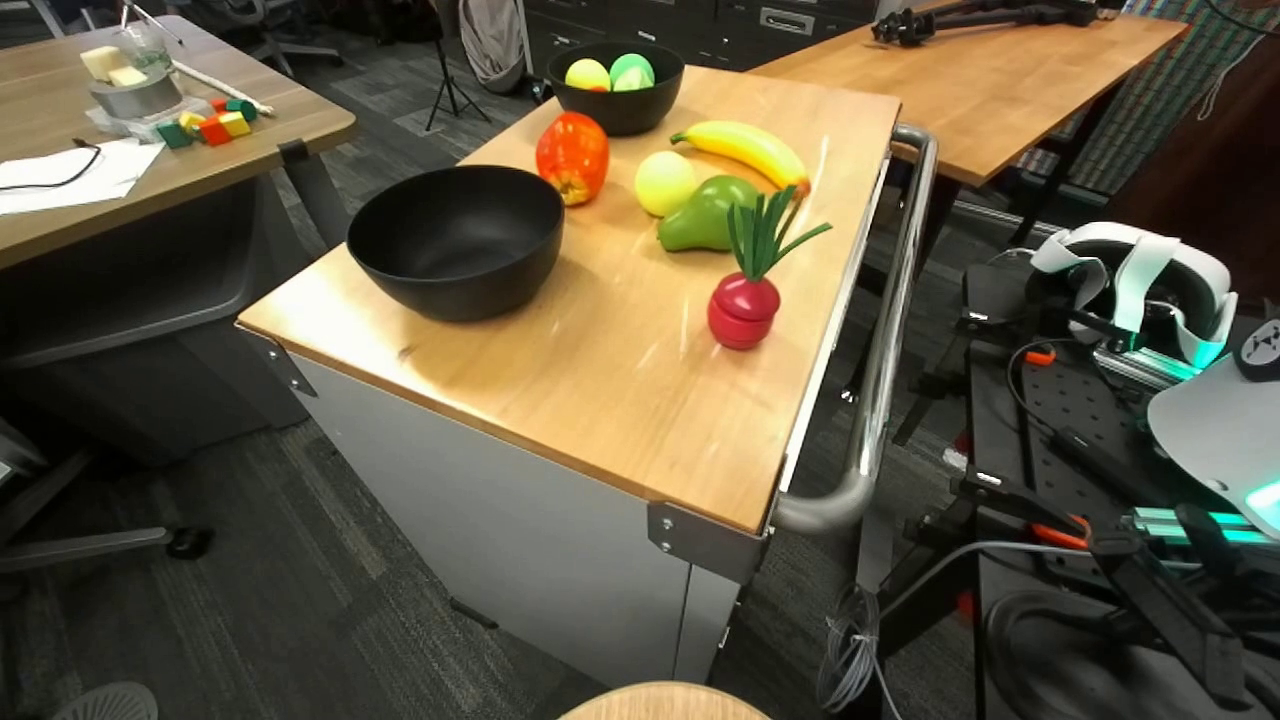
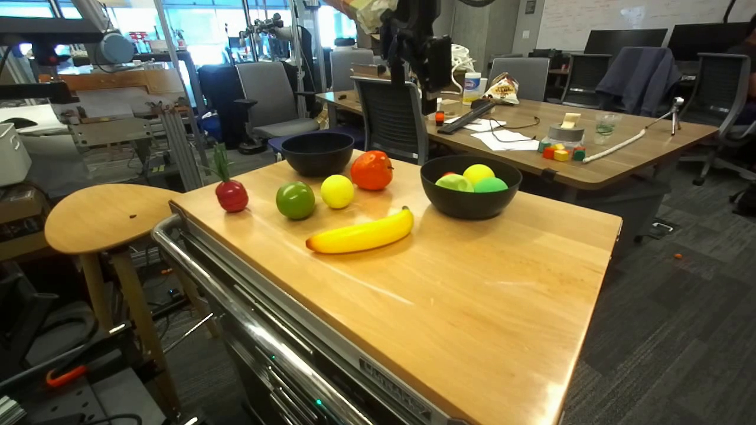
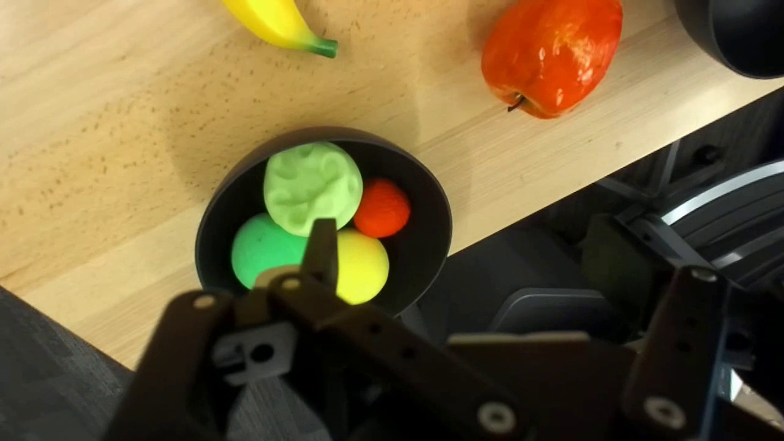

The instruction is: Take the plastic fruits and vegetables and place them on the table

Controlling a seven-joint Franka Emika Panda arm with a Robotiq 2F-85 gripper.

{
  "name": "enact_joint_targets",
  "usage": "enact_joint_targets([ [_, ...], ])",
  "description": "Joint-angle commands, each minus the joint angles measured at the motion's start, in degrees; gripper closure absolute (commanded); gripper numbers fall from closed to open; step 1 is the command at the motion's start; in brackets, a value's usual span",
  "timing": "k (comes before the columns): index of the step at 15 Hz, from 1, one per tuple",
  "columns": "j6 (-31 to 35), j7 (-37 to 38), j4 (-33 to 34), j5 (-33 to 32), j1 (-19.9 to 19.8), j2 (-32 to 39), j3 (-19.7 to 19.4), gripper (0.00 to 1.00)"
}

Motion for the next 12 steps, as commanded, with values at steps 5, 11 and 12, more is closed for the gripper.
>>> enact_joint_targets([
  [5, 1.39, 7.63, 2.91, -2.15, -0.28, 4.70, -1.33, 0.20],
  [11, 4.86, 12.18, 4.95, -3.73, -0.21, 11.61, -3.05, 0.62],
  [12, 5.30, 12.59, 5.27, -4.02, -0.13, 12.49, -3.20, 0.33],
])
